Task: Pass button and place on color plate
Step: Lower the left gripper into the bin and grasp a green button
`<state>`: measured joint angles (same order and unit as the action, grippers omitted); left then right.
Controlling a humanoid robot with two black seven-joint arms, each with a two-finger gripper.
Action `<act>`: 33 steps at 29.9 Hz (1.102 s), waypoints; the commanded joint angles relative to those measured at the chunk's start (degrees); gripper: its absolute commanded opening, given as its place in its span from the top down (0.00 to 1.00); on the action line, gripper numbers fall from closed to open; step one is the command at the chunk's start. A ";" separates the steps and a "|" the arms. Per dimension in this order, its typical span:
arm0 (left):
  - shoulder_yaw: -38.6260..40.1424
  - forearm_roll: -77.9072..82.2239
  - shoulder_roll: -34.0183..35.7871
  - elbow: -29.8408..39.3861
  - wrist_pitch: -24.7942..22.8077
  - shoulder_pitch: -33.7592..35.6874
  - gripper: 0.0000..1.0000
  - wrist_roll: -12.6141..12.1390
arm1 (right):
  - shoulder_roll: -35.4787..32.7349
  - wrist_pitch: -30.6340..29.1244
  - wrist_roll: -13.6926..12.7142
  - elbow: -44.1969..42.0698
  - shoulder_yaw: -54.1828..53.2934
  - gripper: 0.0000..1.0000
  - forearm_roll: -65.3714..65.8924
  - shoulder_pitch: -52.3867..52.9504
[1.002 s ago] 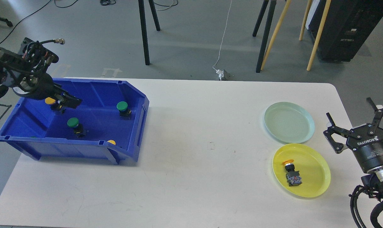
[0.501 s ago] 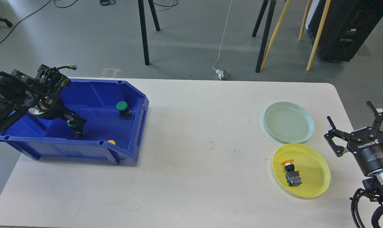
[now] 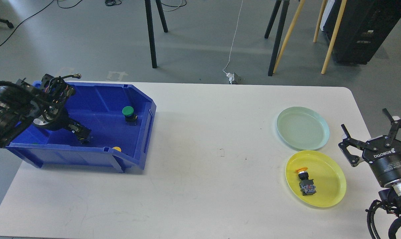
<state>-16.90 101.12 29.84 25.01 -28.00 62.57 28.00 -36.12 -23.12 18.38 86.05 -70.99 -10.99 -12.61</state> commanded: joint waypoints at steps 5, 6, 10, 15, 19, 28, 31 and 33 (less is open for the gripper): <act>0.02 -0.57 -0.48 -0.93 0.00 -0.52 0.18 0.00 | 0.09 0.01 -0.01 -0.01 0.06 0.00 0.01 -0.14; 0.02 -0.57 -0.48 -0.93 0.00 -0.52 0.18 0.00 | 0.09 0.01 -0.01 -0.01 0.06 0.00 0.01 -0.22; 0.02 -1.45 -0.66 -0.93 0.00 -0.52 0.24 0.00 | 0.09 0.01 -0.01 -0.01 0.15 0.00 0.01 -0.22; -0.15 -1.72 -1.27 -1.02 0.00 -0.52 0.32 0.00 | 0.09 0.01 -0.01 -0.01 0.06 0.00 0.01 -0.22; -0.24 -1.63 -1.28 -1.02 0.00 -0.52 0.43 0.00 | 0.09 0.01 -0.01 -0.10 -0.03 0.00 0.09 -0.22; -0.68 -1.19 -0.92 -1.02 0.00 -0.61 0.70 0.00 | 0.09 0.01 0.08 -0.18 0.06 0.00 0.09 -0.40; -0.68 -1.01 -0.84 -0.93 0.00 -0.61 0.77 0.00 | 0.18 0.01 0.08 -0.18 0.15 0.00 0.09 -0.40; -0.68 -1.19 -0.75 -1.02 0.00 -0.69 0.81 0.00 | 0.18 0.01 0.08 -0.18 0.15 0.00 0.09 -0.40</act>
<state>-17.58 100.06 28.97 24.02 -28.00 61.96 28.00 -35.97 -23.12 18.45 85.87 -70.87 -10.90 -13.01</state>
